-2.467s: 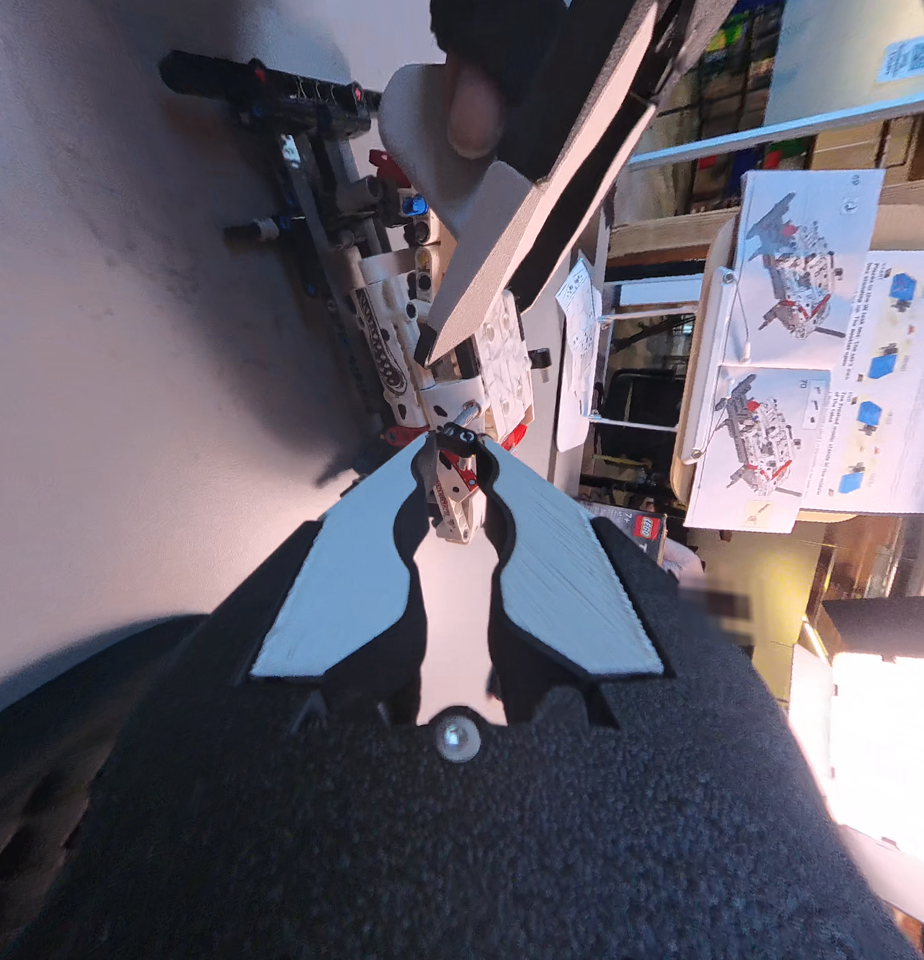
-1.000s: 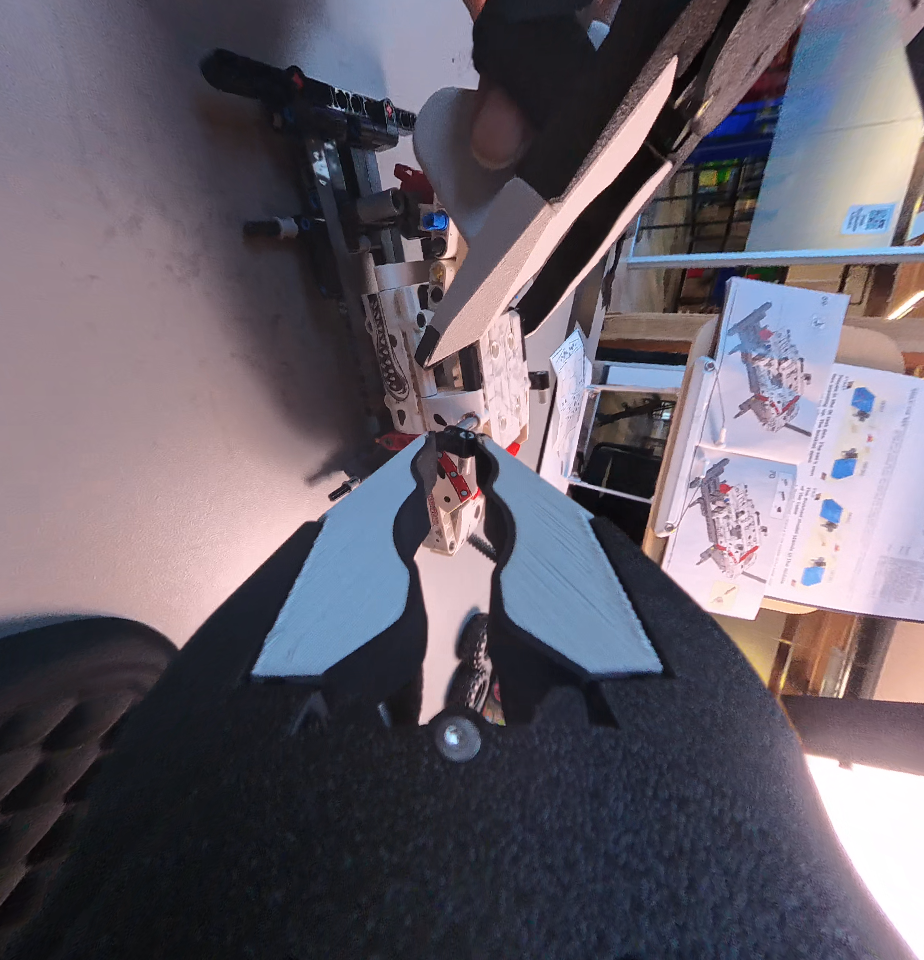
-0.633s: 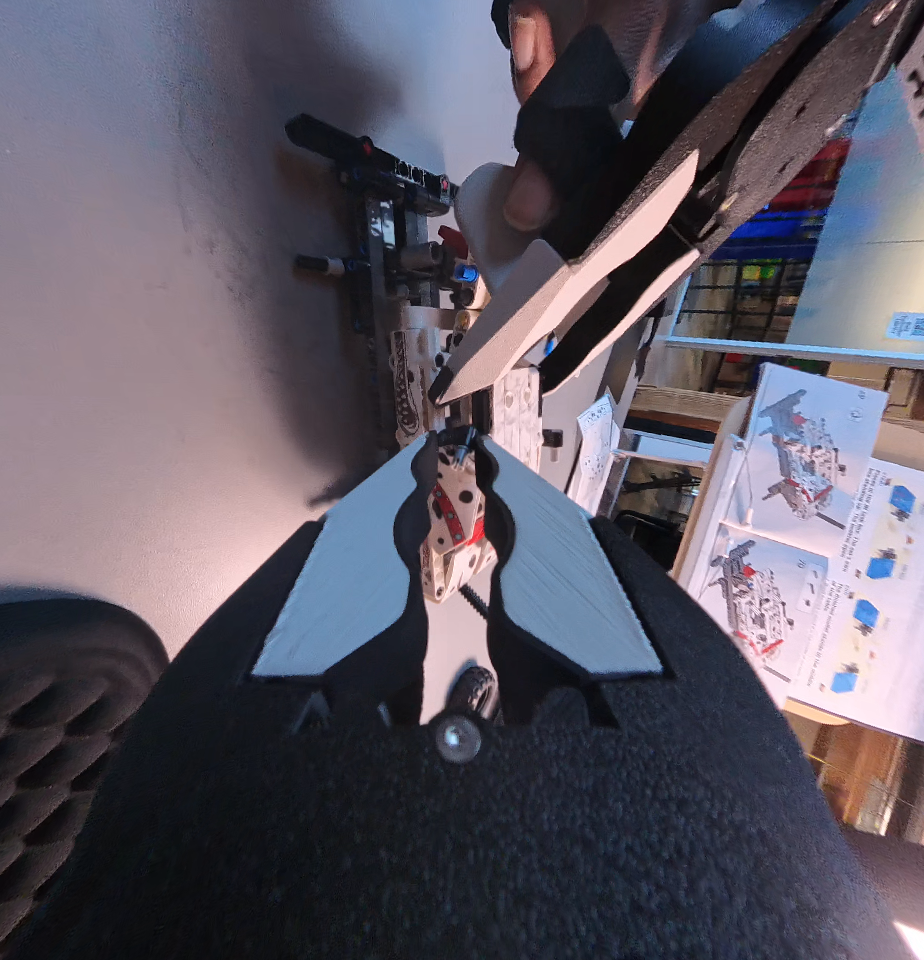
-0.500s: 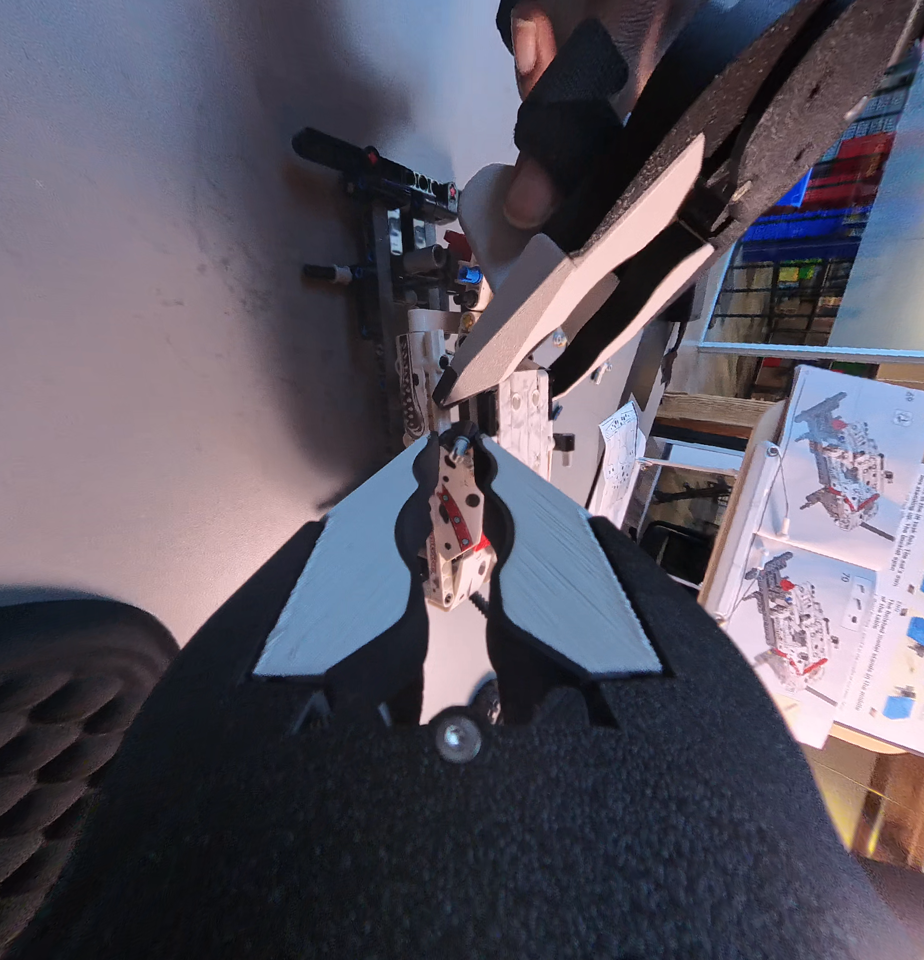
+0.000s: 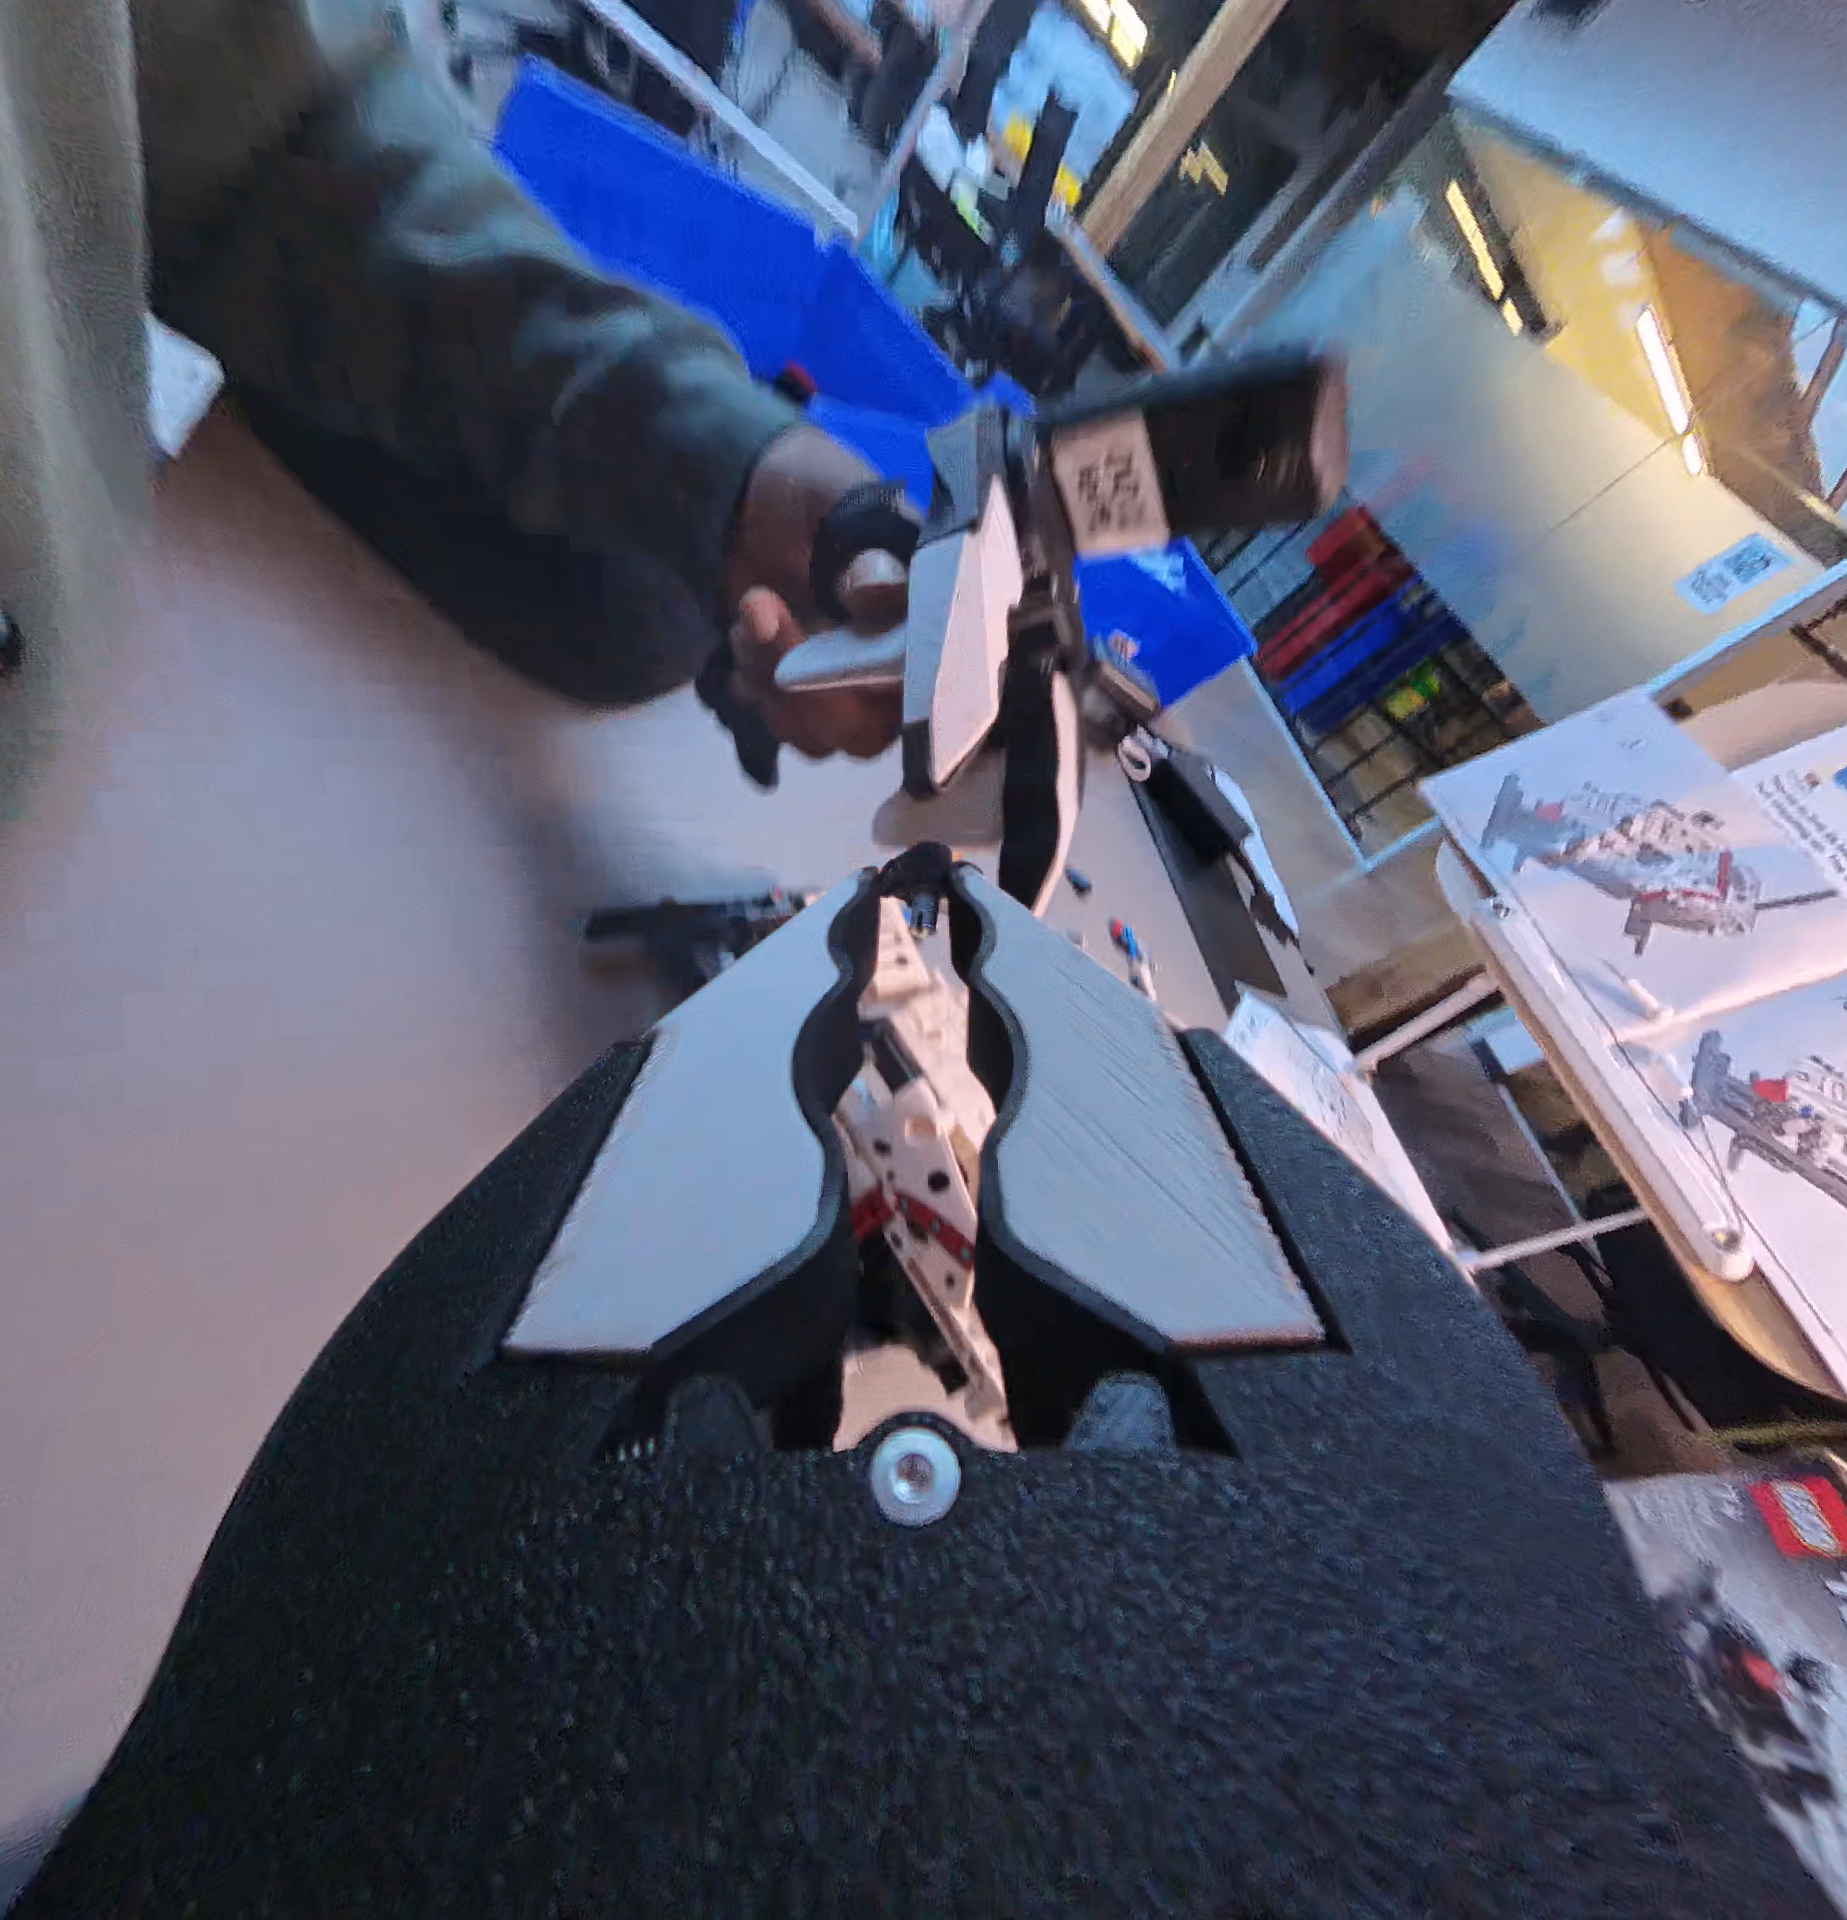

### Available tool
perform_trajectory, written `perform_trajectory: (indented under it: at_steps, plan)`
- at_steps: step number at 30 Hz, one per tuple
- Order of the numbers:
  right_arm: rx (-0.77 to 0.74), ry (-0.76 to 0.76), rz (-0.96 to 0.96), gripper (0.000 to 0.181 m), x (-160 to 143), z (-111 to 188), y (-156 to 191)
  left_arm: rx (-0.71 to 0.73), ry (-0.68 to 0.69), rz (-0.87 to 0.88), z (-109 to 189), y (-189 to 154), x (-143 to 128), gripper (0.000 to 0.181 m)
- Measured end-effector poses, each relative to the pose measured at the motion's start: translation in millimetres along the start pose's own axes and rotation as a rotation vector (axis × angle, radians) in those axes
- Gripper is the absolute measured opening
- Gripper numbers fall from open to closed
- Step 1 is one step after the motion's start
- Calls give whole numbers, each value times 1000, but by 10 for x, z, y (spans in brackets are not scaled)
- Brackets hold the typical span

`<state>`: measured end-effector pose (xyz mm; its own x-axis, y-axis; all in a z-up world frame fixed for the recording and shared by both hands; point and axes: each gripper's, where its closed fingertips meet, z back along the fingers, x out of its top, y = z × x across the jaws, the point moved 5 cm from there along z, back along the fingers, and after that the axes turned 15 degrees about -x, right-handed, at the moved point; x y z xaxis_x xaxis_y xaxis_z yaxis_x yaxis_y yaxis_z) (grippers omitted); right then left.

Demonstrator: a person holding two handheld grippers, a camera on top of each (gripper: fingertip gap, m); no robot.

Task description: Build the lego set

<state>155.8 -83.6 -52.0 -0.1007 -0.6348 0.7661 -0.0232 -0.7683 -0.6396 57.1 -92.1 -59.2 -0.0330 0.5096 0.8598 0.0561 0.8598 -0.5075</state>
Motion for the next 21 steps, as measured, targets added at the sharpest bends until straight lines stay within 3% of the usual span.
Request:
perform_trajectory:
  at_steps: [3,7,16,21]
  plan:
    - [23,-124,-125,12,272,37,-35,-307,-155,95,-88,-227,90,36]
    - [69,-215,-238,12,457,78,-57,-457,-222,125,-174,-354,129,24]
    - [134,-232,-316,12,463,74,-25,-516,-259,157,-244,-397,95,7]
    - [2,-133,-263,15,362,-2,-110,-421,-361,199,-157,-251,134,5]
